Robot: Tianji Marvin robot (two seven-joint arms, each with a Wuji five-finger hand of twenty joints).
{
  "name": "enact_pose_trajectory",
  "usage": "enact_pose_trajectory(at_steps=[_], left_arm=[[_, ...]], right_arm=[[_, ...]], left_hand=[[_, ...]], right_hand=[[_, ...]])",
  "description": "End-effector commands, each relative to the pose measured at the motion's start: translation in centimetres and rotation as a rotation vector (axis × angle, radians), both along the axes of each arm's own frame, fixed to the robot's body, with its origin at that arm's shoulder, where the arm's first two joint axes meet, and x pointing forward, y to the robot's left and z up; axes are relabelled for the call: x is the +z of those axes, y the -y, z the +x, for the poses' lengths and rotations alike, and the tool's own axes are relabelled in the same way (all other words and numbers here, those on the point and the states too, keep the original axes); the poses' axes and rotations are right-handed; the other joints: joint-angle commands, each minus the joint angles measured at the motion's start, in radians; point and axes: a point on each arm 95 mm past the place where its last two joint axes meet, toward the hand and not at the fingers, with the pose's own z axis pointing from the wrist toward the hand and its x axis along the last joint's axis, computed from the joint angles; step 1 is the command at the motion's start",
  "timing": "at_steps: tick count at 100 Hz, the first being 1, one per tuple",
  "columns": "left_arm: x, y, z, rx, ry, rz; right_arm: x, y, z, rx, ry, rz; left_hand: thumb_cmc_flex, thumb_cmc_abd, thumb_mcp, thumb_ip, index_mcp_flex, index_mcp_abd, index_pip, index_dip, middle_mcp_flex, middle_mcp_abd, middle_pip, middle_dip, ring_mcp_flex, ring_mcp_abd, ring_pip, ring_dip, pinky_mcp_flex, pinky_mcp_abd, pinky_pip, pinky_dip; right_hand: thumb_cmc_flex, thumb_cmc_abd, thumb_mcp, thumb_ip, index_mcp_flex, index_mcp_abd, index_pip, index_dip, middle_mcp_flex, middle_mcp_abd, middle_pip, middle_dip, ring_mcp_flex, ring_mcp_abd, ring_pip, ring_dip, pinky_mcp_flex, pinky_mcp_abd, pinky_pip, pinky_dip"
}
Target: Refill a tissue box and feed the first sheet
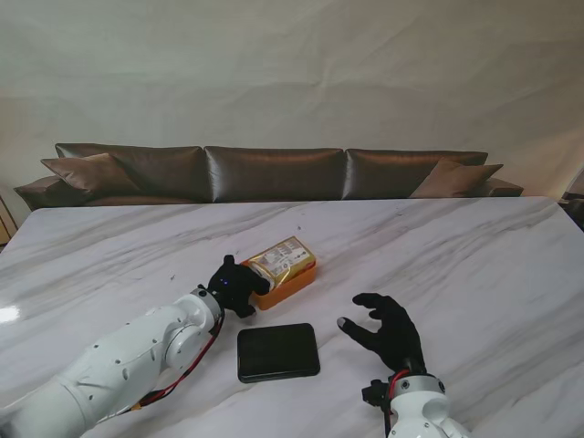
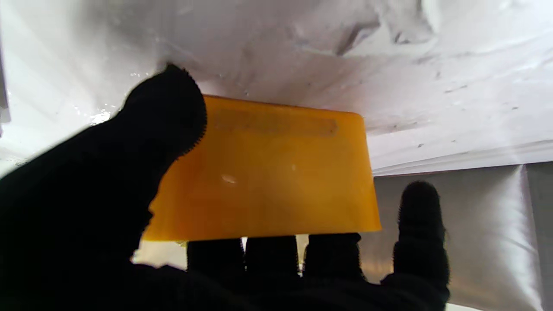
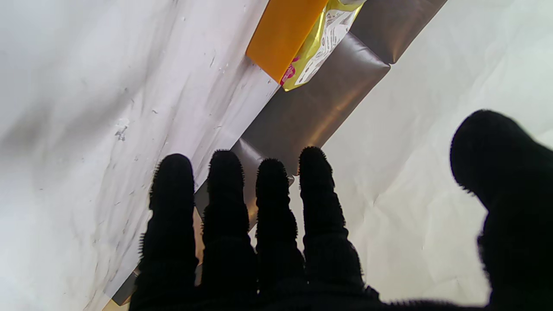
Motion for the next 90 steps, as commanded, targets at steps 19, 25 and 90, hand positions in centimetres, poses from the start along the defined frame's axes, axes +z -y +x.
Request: enact_pose_trajectory(at_steps=[19, 25, 90], left_arm=[[-1.4, 0.0, -0.6, 0.03, 0.003, -0.013], [-1.4, 0.0, -0.6, 0.035, 0.024, -0.028], [6.3, -0.5, -1.7, 0.152, 0.178, -0.28]], right_arm=[[0.0, -0.1, -0.1, 0.001, -0.004, 0.006], [0.1, -0.1, -0.1, -0.001, -0.003, 0.007], [1.1, -1.2, -0.9, 0.023, 0.034, -0.018]], left_hand=[[0.029, -0.005, 0.049, -0.016, 0.083, -0.015, 0.273, 0.56, 0.113, 0.057, 0.388, 0.252, 0.107, 0.105, 0.422, 0.347, 0.282, -0.146, 0.551, 0.264], [0.035, 0.025, 0.07, 0.027, 0.135, -0.018, 0.309, 0.689, 0.167, 0.059, 0.473, 0.298, 0.172, 0.115, 0.504, 0.394, 0.338, -0.154, 0.628, 0.286], [0.093, 0.096, 0.202, 0.369, 0.273, 0.002, 0.434, 0.85, 0.395, 0.075, 0.639, 0.448, 0.553, 0.067, 0.703, 0.463, 0.681, -0.164, 0.873, 0.211]], right_hand=[[0.009, -0.015, -0.008, -0.013, 0.023, -0.029, -0.003, 0.008, 0.039, -0.016, 0.014, 0.018, 0.018, -0.022, 0.024, 0.015, -0.005, 0.009, 0.006, 0.001], [0.009, -0.013, -0.008, -0.013, 0.025, -0.029, -0.003, 0.008, 0.042, -0.016, 0.014, 0.018, 0.021, -0.021, 0.025, 0.016, -0.004, 0.008, 0.007, 0.002], [0.026, -0.034, -0.014, -0.01, 0.058, -0.037, 0.017, 0.023, 0.112, -0.013, 0.036, 0.033, 0.091, 0.005, 0.091, 0.053, 0.032, 0.009, 0.047, 0.011]])
